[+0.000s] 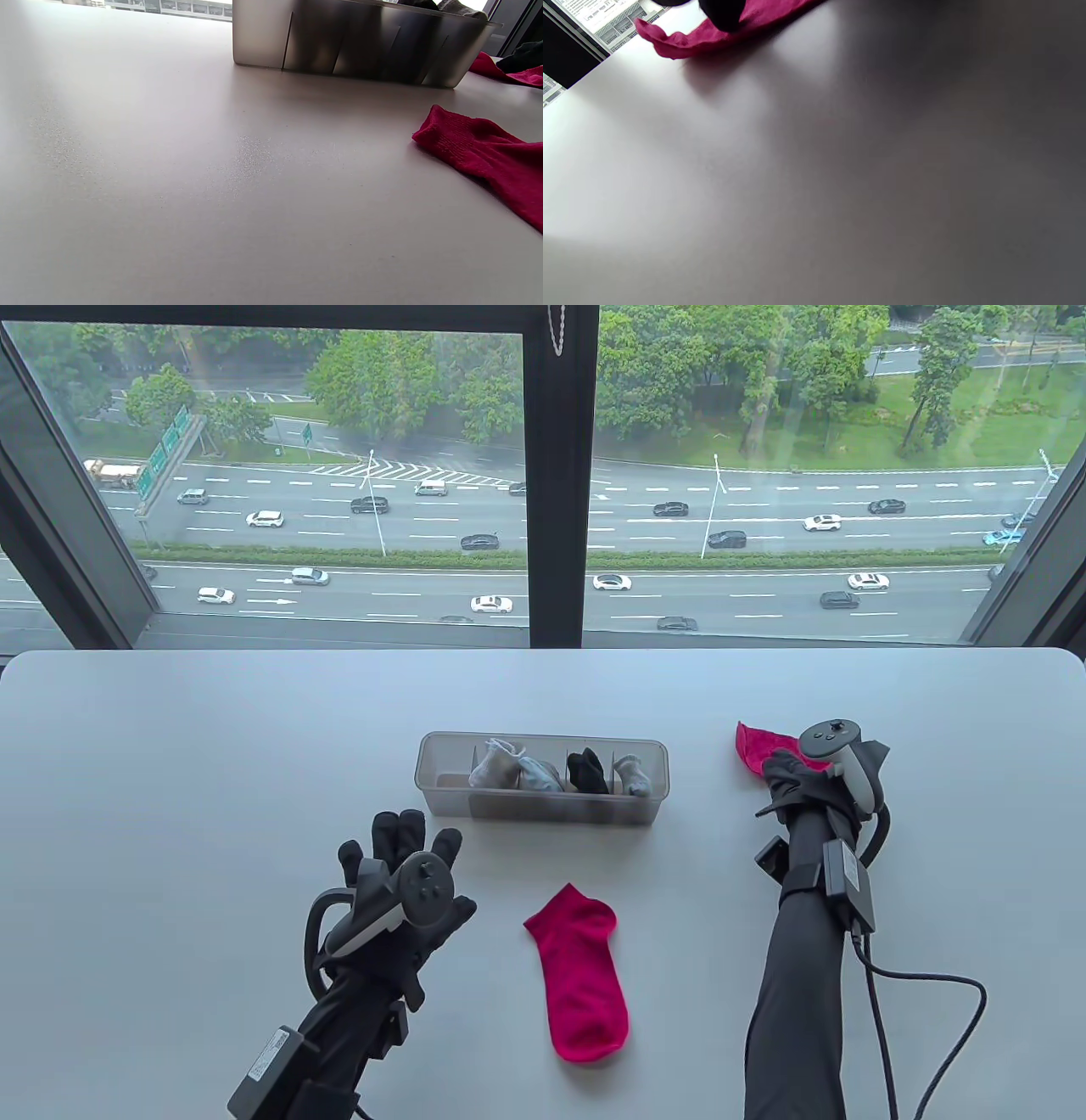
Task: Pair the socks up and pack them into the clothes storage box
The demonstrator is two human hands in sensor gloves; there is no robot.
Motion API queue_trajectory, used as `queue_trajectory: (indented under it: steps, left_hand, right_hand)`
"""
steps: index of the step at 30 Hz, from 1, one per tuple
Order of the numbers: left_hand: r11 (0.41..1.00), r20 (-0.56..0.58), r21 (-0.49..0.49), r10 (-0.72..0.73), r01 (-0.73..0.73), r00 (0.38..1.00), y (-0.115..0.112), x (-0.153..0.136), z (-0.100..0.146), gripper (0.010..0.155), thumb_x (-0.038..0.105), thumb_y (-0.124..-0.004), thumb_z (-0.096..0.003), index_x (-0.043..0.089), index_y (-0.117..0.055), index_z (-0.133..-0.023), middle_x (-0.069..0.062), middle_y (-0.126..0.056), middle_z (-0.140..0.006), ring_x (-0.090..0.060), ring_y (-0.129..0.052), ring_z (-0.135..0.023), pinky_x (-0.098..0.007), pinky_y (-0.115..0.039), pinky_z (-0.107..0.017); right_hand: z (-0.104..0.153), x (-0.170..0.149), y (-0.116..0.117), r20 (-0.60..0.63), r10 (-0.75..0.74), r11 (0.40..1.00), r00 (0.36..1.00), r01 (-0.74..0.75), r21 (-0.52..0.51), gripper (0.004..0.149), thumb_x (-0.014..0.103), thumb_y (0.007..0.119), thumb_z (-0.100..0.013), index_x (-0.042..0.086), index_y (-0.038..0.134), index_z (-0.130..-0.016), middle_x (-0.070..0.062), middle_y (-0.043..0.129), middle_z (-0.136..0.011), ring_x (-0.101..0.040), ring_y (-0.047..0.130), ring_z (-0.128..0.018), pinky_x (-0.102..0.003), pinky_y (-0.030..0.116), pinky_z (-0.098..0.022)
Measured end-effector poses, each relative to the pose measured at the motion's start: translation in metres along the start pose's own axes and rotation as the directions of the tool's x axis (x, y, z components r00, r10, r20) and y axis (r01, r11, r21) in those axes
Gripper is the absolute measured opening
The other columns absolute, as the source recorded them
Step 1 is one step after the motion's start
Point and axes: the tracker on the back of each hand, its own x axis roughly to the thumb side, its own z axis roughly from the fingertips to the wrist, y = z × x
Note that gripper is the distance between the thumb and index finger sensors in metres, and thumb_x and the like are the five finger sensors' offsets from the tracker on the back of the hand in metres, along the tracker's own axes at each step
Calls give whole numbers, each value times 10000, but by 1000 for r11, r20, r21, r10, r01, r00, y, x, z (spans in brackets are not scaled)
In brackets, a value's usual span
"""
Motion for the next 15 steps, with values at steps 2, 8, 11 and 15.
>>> queue_trajectory:
  steps: [2, 8, 11, 15]
  left_hand:
    - [1000, 8, -2, 2, -2, 1000, 0, 1, 0, 728, 543, -502, -594, 322, -48, -1118, -67, 205, -1112, -350, 239, -1023, -682, 70, -684]
    - [1000, 74, 12, 19, -20, 997, 0, 8, 4, 739, 536, -500, -596, 278, -53, -1125, -95, 162, -1130, -384, 183, -1043, -695, 26, -694]
    - [987, 156, -43, 157, -152, 975, 6, 10, 8, 776, 550, -500, -598, 249, 7, -1102, -137, 167, -1121, -428, 158, -1039, -714, -26, -697]
    - [897, 302, -58, 435, -439, 849, 17, 16, 16, 811, 558, -520, -592, 181, -25, -1111, -213, 52, -1162, -503, -6, -1089, -757, -165, -721]
  right_hand:
    - [3, 2, 4, 14, 48, 997, 999, -47, -68, 536, 474, 474, -632, 354, 389, -1148, -267, 19, -1192, -547, 36, -1049, -719, 144, -723]
    - [39, 2, 5, 204, 47, 996, 978, -31, -82, 565, 361, 489, -646, 99, 402, -1138, -234, 238, -1194, -470, 262, -1080, -680, 207, -728]
    - [82, 9, 4, 368, 68, 990, 927, -16, -143, 577, 352, 493, -647, 81, 363, -1139, -250, 180, -1181, -485, 211, -1068, -685, 220, -723]
    - [163, 31, 15, 595, 165, 975, 787, -40, -218, 582, 357, 493, -647, 81, 359, -1142, -249, 172, -1184, -489, 208, -1072, -688, 223, -726]
